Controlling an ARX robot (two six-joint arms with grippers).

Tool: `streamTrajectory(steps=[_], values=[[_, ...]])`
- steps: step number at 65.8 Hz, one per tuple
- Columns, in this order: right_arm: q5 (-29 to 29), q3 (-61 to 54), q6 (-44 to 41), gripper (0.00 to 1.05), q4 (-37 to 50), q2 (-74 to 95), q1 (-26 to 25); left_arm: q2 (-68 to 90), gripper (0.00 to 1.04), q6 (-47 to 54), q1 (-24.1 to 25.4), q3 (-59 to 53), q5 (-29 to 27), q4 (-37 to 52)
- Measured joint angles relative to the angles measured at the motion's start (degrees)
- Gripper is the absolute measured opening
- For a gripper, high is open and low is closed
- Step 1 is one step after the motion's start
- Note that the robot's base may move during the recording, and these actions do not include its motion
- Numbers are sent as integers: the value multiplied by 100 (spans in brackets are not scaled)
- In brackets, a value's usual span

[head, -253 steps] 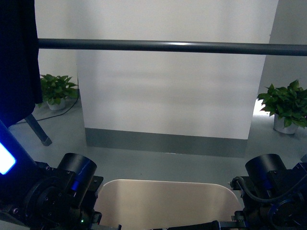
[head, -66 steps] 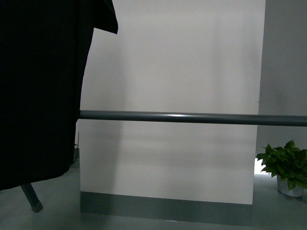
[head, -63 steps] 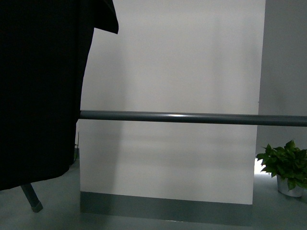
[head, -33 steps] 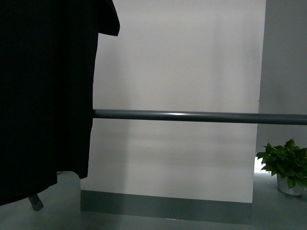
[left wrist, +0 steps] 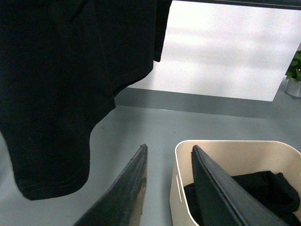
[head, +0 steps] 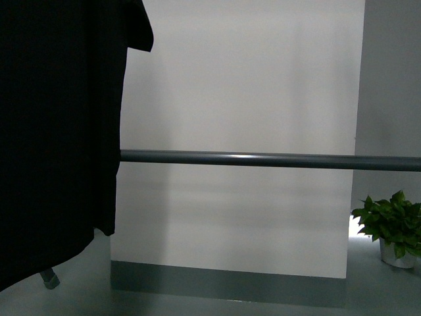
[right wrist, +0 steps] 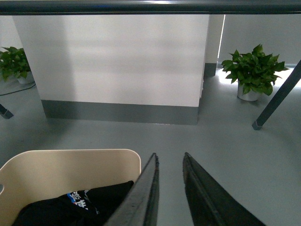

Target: Move hamper under clothes hanger

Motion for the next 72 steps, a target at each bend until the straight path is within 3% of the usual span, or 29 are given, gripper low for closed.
streamTrajectory(steps=[27, 32, 72], values=[[0, 0, 0, 87, 0, 0, 0, -2, 100, 2, 0, 0, 0, 0], [0, 0, 2, 98, 0, 0, 0, -2, 98, 2, 0, 0, 0, 0], [0, 0, 4, 97, 0, 0, 0, -4, 98, 4, 0, 0, 0, 0]])
